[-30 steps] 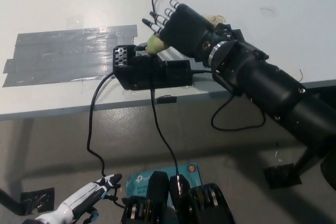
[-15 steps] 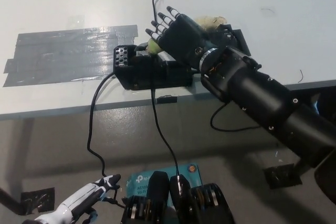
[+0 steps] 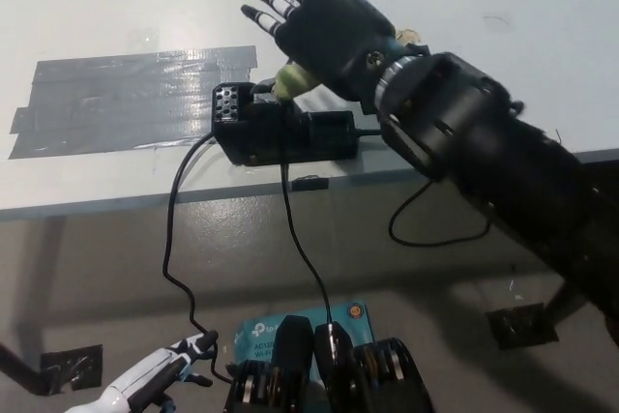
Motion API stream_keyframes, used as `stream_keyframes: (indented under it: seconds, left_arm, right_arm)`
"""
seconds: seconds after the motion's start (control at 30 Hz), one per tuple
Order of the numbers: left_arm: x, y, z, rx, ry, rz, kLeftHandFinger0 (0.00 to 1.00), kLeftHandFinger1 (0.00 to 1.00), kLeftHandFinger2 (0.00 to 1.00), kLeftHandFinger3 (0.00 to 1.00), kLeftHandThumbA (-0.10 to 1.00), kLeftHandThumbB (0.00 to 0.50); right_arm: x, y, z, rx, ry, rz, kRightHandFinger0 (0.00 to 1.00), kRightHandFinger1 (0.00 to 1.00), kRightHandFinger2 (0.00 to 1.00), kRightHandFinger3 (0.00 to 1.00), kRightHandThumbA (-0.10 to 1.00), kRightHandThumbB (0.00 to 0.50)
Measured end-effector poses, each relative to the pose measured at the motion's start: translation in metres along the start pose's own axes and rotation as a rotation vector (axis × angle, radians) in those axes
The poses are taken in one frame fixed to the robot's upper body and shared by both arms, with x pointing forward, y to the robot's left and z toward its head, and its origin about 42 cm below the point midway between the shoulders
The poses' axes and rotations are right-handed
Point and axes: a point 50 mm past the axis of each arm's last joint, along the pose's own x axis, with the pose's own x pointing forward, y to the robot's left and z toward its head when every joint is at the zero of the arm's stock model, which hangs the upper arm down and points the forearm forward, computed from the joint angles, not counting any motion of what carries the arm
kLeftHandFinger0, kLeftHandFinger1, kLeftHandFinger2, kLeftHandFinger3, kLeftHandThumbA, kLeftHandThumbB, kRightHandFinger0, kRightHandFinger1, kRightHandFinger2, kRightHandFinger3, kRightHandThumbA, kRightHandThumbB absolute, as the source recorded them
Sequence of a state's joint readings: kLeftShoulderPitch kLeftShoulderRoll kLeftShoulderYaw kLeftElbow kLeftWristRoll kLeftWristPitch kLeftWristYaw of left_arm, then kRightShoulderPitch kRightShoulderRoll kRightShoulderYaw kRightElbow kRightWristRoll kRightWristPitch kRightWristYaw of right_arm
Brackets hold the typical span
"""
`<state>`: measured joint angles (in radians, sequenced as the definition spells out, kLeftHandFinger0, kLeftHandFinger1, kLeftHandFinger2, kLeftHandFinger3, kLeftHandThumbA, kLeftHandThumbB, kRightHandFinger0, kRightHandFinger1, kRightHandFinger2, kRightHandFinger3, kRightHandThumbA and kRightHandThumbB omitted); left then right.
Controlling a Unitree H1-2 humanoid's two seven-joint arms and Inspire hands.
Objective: The robot uses its right hand to grab and lift the soldering gun kept on the middle of the table and puts it in its base
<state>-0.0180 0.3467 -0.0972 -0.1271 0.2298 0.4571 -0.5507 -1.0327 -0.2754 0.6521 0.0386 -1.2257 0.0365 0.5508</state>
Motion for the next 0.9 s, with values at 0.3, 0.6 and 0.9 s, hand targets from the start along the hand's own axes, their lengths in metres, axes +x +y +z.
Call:
stream_keyframes:
  seconds: [0.3, 0.6, 0.9]
  left_arm:
    - [0.000, -0.001, -0.004, -0.006, 0.013, -0.003, 1.00, 0.81, 0.98, 1.00, 1.00, 0.500]
    - [-0.004, -0.003, -0.016, -0.028, 0.042, -0.001, 1.00, 0.89, 1.00, 1.00, 1.00, 0.500]
    - [-0.005, -0.002, -0.024, -0.046, 0.065, 0.005, 1.00, 0.89, 1.00, 1.00, 1.00, 0.500]
  right_arm:
    - [-0.081, 0.008, -0.003, 0.108, 0.022, -0.062, 1.00, 1.00, 1.00, 1.00, 0.69, 0.500]
    - [-0.244, 0.117, -0.012, 0.457, 0.305, 0.151, 1.00, 1.00, 1.00, 1.00, 0.45, 0.378]
    - [-0.355, 0.226, 0.007, 0.844, 0.609, 0.433, 1.00, 1.00, 1.00, 1.00, 0.42, 0.327]
